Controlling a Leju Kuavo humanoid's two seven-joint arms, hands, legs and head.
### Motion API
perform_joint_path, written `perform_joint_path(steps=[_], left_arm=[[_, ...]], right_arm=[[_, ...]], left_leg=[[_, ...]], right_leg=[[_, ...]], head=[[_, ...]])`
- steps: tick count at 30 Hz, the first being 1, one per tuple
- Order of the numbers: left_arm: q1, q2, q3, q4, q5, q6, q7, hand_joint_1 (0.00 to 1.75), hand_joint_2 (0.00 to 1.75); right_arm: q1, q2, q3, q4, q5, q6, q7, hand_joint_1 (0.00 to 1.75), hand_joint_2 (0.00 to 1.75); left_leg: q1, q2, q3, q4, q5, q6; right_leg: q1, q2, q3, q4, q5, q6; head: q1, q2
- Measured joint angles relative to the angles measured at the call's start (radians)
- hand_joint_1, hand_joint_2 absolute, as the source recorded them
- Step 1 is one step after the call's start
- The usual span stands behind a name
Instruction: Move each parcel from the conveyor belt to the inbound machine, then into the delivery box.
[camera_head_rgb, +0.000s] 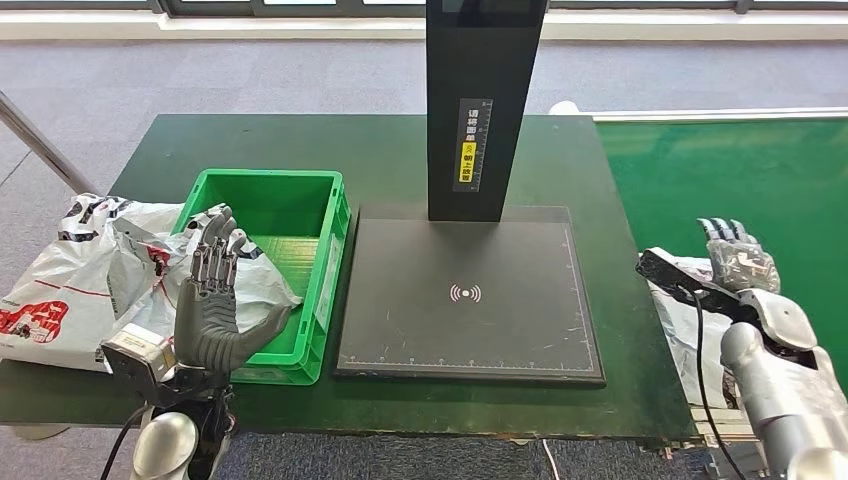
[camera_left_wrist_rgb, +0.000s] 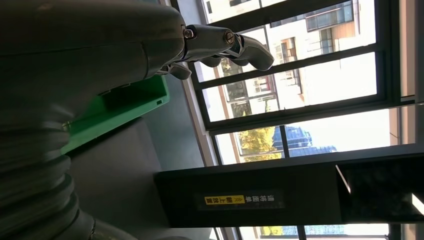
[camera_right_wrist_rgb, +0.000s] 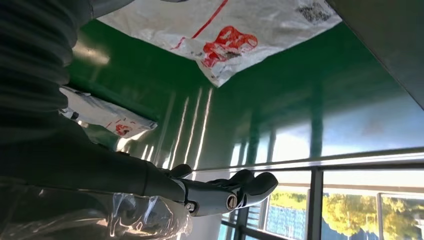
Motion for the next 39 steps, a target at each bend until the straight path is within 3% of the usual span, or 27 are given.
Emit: perform_joint_path(steps=[8, 14, 39], left_arm=[[-0.006, 0.021, -0.001, 0.019, 0.029, 0.026, -0.006, 0.00, 1.75], [-0.004, 0.033, -0.004, 0.033, 0.039, 0.045, -0.015, 0.00, 1.75], [-0.043, 0.071, -0.041, 0.102, 0.076, 0.064, -0.041, 0.00, 1.75]], right_arm=[[-0.090, -0.006, 0.082, 0.218, 0.086, 0.118, 0.187, 0.00, 1.75], [-0.103, -0.033, 0.123, 0.287, 0.114, 0.212, 0.256, 0.00, 1.75], [-0.073, -0.094, 0.139, 0.364, 0.039, 0.362, 0.264, 0.00, 1.75]], left_leg=[[0.000, 0.000, 0.000, 0.000, 0.000, 0.000], [0.000, 0.001, 0.000, 0.000, 0.000, 0.000], [0.000, 0.001, 0.000, 0.000, 0.000, 0.000]], right_leg=[[0.000, 0.000, -0.001, 0.000, 0.000, 0.000], [-0.001, 0.001, -0.001, 0.000, 0.000, 0.000], [-0.001, 0.001, -0.001, 0.000, 0.000, 0.000]], head=[[0.000, 0.000], [0.000, 0.000], [0.000, 0.000]])
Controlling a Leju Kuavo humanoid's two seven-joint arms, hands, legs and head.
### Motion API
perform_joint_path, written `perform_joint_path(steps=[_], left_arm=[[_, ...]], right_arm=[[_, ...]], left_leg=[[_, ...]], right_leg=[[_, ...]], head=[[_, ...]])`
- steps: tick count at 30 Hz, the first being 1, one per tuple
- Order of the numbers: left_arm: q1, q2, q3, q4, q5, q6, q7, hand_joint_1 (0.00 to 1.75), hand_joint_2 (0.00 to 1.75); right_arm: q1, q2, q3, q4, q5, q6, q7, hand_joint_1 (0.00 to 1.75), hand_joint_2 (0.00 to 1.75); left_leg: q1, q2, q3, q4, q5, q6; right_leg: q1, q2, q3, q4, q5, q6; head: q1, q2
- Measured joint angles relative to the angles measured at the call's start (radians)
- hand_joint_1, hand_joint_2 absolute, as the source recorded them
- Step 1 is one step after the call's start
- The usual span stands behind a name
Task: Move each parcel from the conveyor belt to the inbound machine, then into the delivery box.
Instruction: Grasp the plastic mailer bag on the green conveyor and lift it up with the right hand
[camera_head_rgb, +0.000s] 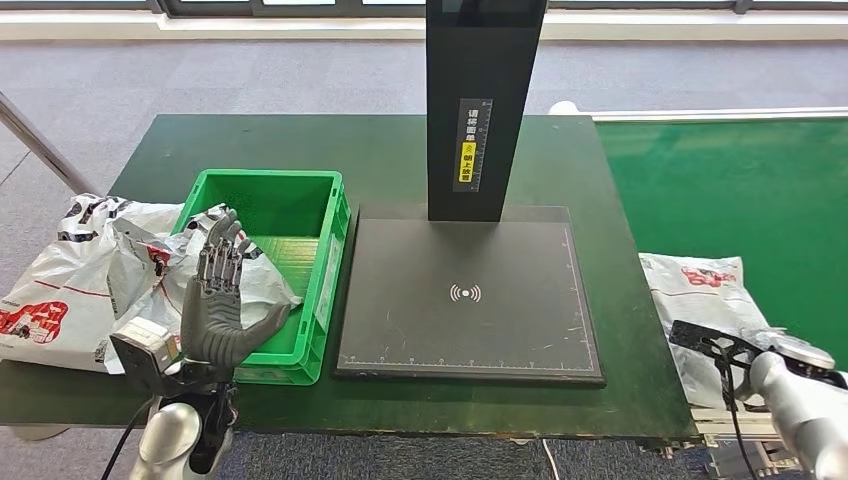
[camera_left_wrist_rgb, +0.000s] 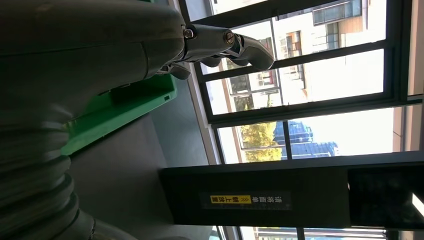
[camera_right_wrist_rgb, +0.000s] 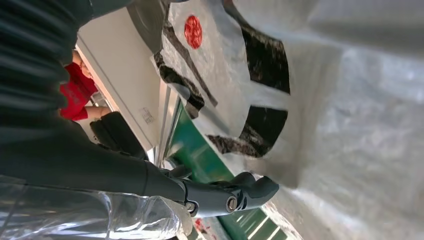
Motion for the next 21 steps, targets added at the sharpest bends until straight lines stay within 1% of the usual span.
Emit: perform_joint_path(steps=[4, 7, 8, 11, 12, 16, 21], left_arm=[[-0.026, 0.002, -0.013, 0.024, 0.001, -0.001, 0.000, 0.00, 1.75], [-0.047, 0.002, -0.023, 0.040, -0.006, -0.004, 0.009, 0.00, 1.75], [-0.050, 0.002, -0.025, 0.043, -0.011, -0.005, 0.014, 0.00, 1.75], [-0.050, 0.003, -0.032, 0.045, -0.025, -0.008, 0.026, 0.00, 1.75], [-0.048, 0.004, -0.034, 0.044, -0.029, -0.009, 0.030, 0.00, 1.75], [-0.036, 0.010, -0.035, 0.030, -0.040, -0.013, 0.040, 0.00, 1.75], [-0.010, 0.017, -0.035, 0.000, -0.047, -0.015, 0.049, 0.00, 1.75]], right_arm=[[0.039, -0.006, -0.007, 0.005, -0.040, 0.001, -0.015, 0.00, 1.75], [0.073, -0.008, -0.024, 0.007, -0.069, -0.029, -0.031, 0.00, 1.75], [0.084, -0.009, -0.031, 0.008, -0.076, -0.041, -0.037, 0.03, 1.75], [0.118, -0.009, -0.057, 0.008, -0.092, -0.078, -0.052, 1.34, 1.75], [0.126, -0.009, -0.065, 0.007, -0.094, -0.089, -0.057, 1.75, 1.75], [0.157, -0.008, -0.091, 0.006, -0.101, -0.124, -0.071, 1.75, 1.75], [0.177, 0.000, -0.105, 0.000, -0.099, -0.149, -0.068, 1.75, 1.75]], left_leg=[[0.000, 0.000, 0.000, 0.000, 0.000, 0.000], [0.000, 0.000, 0.002, 0.000, 0.000, 0.000], [0.001, 0.000, 0.003, 0.000, -0.001, 0.000], [0.004, 0.000, 0.007, 0.000, -0.002, -0.001], [0.005, 0.000, 0.008, 0.000, -0.003, -0.001], [0.010, 0.001, 0.014, 0.000, -0.005, 0.000], [0.011, 0.002, 0.017, 0.001, -0.006, 0.002]], right_leg=[[0.000, -0.001, 0.000, 0.000, 0.000, 0.000], [0.002, 0.000, 0.002, -0.001, 0.000, 0.000], [0.003, 0.001, 0.004, -0.002, 0.000, 0.000], [0.006, 0.001, 0.011, -0.005, 0.000, 0.000], [0.007, 0.001, 0.013, -0.007, -0.001, 0.000], [0.011, 0.001, 0.021, -0.011, -0.001, 0.000], [0.010, 0.001, 0.025, -0.013, -0.001, 0.002]], head=[[0.000, 0.000], [0.000, 0.000], [0.000, 0.000], [0.000, 0.000], [0.000, 0.000], [0.000, 0.000], [0.000, 0.000]])
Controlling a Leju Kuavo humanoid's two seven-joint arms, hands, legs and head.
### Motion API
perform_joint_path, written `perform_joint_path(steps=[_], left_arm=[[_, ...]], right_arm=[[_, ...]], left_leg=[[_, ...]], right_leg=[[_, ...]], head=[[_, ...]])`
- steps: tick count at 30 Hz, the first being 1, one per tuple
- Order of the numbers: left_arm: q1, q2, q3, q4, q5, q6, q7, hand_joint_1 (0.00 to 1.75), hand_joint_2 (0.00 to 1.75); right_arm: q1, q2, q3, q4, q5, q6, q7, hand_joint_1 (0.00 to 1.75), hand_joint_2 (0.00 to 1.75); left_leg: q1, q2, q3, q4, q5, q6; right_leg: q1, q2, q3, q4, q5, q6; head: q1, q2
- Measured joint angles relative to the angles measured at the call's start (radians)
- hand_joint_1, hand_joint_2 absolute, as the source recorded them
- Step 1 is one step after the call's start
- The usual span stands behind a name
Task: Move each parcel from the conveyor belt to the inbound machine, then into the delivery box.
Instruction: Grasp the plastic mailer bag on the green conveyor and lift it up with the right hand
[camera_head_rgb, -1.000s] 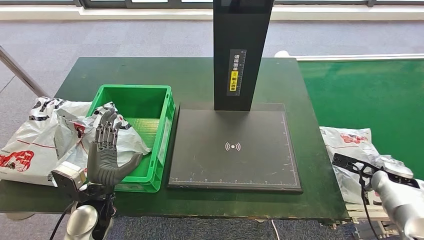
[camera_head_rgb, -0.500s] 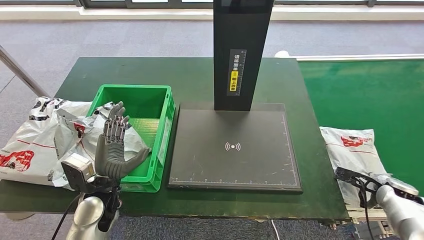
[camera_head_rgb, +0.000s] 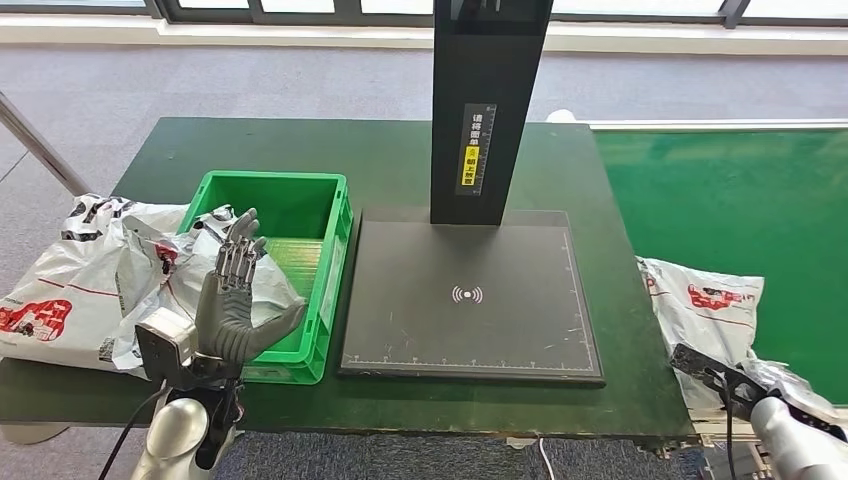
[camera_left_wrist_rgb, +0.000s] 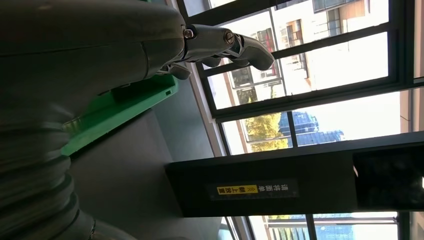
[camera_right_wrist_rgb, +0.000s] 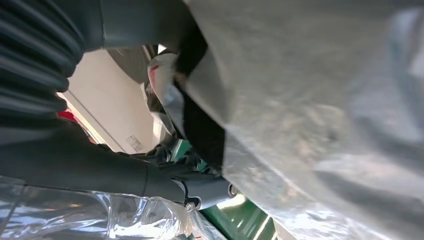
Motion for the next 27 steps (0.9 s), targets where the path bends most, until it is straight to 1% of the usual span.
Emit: perform_joint_path(steps=[6, 13, 21, 24, 26, 27], left_arm=[[0.032, 0.009, 0.000, -0.040, -0.011, 0.000, 0.006, 0.00, 1.75], [0.039, 0.013, 0.000, -0.057, -0.013, -0.004, 0.010, 0.00, 1.75], [0.054, 0.013, 0.000, -0.072, -0.022, -0.012, 0.014, 0.00, 1.75], [0.065, 0.011, 0.003, -0.082, -0.030, -0.021, 0.017, 0.00, 1.75], [0.078, 0.004, 0.008, -0.096, -0.045, -0.031, 0.021, 0.00, 1.75], [0.085, -0.002, 0.011, -0.104, -0.053, -0.035, 0.023, 0.00, 1.75]], right_arm=[[0.002, 0.011, -0.005, -0.003, 0.002, -0.004, 0.003, 1.75, 1.75], [0.003, 0.017, -0.005, -0.009, 0.004, -0.012, 0.001, 1.75, 1.75], [0.000, 0.025, -0.005, -0.027, 0.030, -0.058, -0.040, 1.75, 1.75], [0.008, 0.028, -0.003, -0.058, 0.054, -0.109, -0.080, 1.75, 1.75], [0.028, 0.030, 0.000, -0.125, 0.072, -0.165, -0.098, 1.75, 1.75], [0.043, 0.032, 0.001, -0.180, 0.080, -0.192, -0.093, 1.75, 1.75]], left_leg=[[0.000, -0.001, 0.000, 0.001, 0.001, 0.001], [0.000, -0.001, 0.000, 0.001, 0.000, 0.001], [0.000, -0.001, -0.001, 0.001, 0.000, 0.001], [-0.001, 0.000, -0.005, 0.001, 0.000, 0.002], [-0.002, 0.002, -0.011, 0.001, 0.000, 0.002], [-0.003, 0.003, -0.014, 0.001, 0.000, 0.002]], right_leg=[[0.000, -0.001, 0.002, 0.000, 0.001, 0.002], [0.001, -0.001, 0.002, 0.000, 0.001, 0.002], [0.000, -0.001, 0.002, 0.000, 0.001, 0.002], [-0.001, 0.000, 0.002, 0.000, 0.002, 0.003], [-0.002, 0.001, -0.001, 0.001, 0.002, 0.003], [-0.003, 0.002, -0.003, 0.001, 0.002, 0.003]], head=[[0.000, 0.000], [0.000, 0.000], [0.000, 0.000], [0.000, 0.000], [0.000, 0.000], [0.000, 0.000]])
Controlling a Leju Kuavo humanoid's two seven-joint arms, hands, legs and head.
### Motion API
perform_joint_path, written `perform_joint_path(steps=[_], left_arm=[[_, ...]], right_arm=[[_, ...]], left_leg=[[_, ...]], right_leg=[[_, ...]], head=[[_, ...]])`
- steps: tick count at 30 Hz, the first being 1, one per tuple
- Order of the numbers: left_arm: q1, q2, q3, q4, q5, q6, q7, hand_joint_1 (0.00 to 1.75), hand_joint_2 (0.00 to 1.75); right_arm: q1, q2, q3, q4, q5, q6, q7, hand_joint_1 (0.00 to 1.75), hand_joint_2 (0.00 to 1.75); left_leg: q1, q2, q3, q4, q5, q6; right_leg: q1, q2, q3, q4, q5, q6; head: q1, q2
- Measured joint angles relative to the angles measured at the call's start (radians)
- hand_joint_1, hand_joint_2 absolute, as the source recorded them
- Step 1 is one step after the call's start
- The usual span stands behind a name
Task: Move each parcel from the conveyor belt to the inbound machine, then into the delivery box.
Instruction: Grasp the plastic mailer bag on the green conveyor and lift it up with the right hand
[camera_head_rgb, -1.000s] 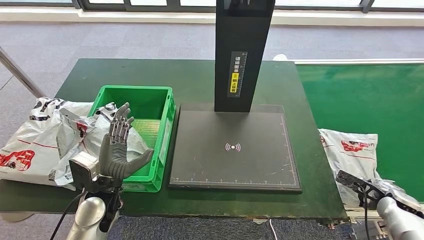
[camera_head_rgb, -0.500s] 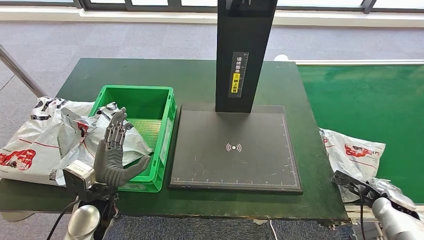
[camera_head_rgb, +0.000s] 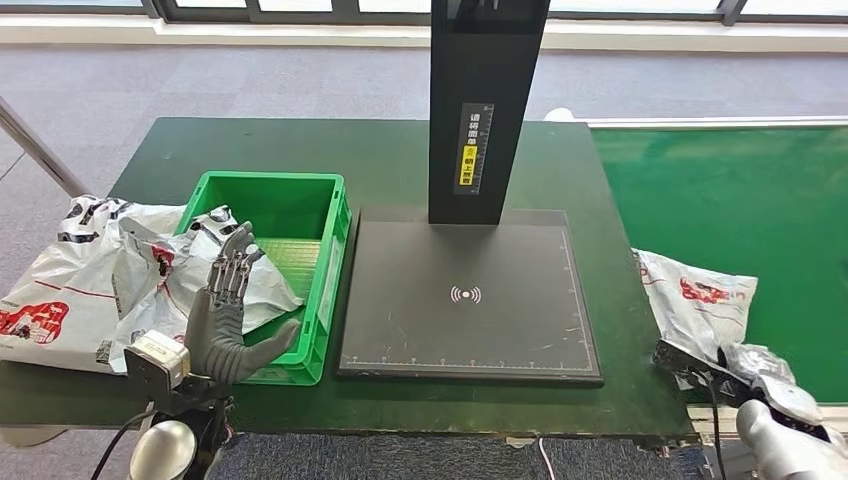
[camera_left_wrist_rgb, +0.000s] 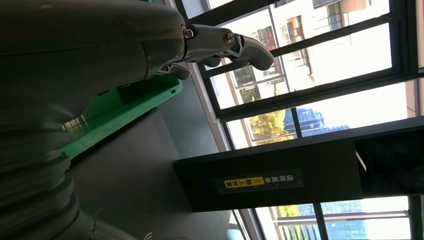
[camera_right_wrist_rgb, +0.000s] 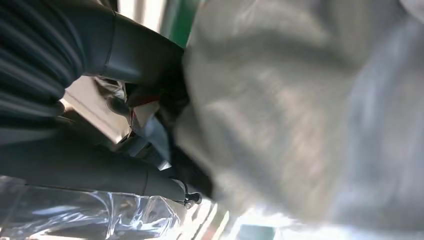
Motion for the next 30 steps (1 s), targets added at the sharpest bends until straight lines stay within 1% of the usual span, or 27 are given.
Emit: perform_joint_path(steps=[4, 6, 9, 12, 16, 21, 26, 30], left_arm=[[0.031, -0.024, 0.012, -0.036, -0.027, -0.013, -0.003, 0.00, 1.75], [0.043, -0.035, 0.015, -0.048, -0.033, -0.020, -0.010, 0.00, 1.75], [0.050, -0.049, 0.018, -0.055, -0.036, -0.025, -0.018, 0.00, 1.75], [0.048, -0.062, 0.025, -0.056, -0.040, -0.025, -0.021, 0.00, 1.75], [0.036, -0.072, 0.031, -0.051, -0.041, -0.025, -0.022, 0.00, 1.75], [0.030, -0.077, 0.033, -0.043, -0.037, -0.021, -0.032, 0.00, 1.75], [0.026, -0.078, 0.033, -0.029, -0.027, -0.013, -0.045, 0.00, 1.75], [0.019, -0.081, 0.033, -0.019, -0.027, -0.005, -0.054, 0.00, 1.75]], right_arm=[[0.042, 0.009, 0.000, -0.294, 0.024, -0.085, 0.063, 1.75, 1.75], [0.047, 0.012, 0.000, -0.443, 0.022, -0.119, 0.077, 1.75, 1.75], [0.039, 0.012, 0.000, -0.621, 0.015, -0.176, 0.069, 1.75, 1.75], [0.016, 0.014, 0.000, -0.749, 0.015, -0.224, 0.048, 1.75, 1.75], [-0.002, 0.021, 0.000, -0.848, 0.025, -0.253, 0.038, 1.75, 1.75], [-0.001, 0.024, 0.000, -0.915, 0.028, -0.280, 0.037, 1.75, 1.75], [0.049, 0.024, 0.000, -0.986, 0.012, -0.322, 0.036, 1.75, 1.75], [0.101, 0.024, 0.000, -1.036, -0.069, -0.329, -0.005, 1.75, 1.75]], left_leg=[[-0.002, 0.003, 0.000, 0.000, 0.002, 0.000], [-0.003, 0.001, 0.001, 0.000, 0.005, -0.001], [-0.003, -0.003, -0.001, 0.000, 0.005, -0.001], [-0.003, -0.003, -0.001, 0.000, 0.005, -0.001], [-0.003, -0.003, -0.001, 0.000, 0.005, -0.001], [-0.003, -0.003, -0.001, 0.000, 0.005, -0.001], [-0.003, -0.003, -0.001, 0.000, 0.005, -0.001], [-0.003, -0.003, -0.002, 0.000, 0.005, -0.001]], right_leg=[[-0.002, 0.002, -0.009, 0.003, 0.002, -0.001], [-0.002, 0.001, -0.012, 0.004, 0.002, -0.001], [-0.002, -0.002, -0.014, 0.005, 0.002, -0.002], [-0.002, -0.002, -0.014, 0.005, 0.002, -0.002], [-0.003, -0.002, -0.014, 0.005, 0.001, -0.002], [-0.003, -0.002, -0.014, 0.005, 0.002, -0.001], [-0.003, -0.002, -0.015, 0.005, 0.002, -0.001], [-0.003, -0.002, -0.016, 0.005, 0.001, -0.001]], head=[[0.000, 0.000], [0.000, 0.000], [0.000, 0.000], [0.000, 0.000], [0.000, 0.000], [0.000, 0.000], [0.000, 0.000], [0.000, 0.000]])
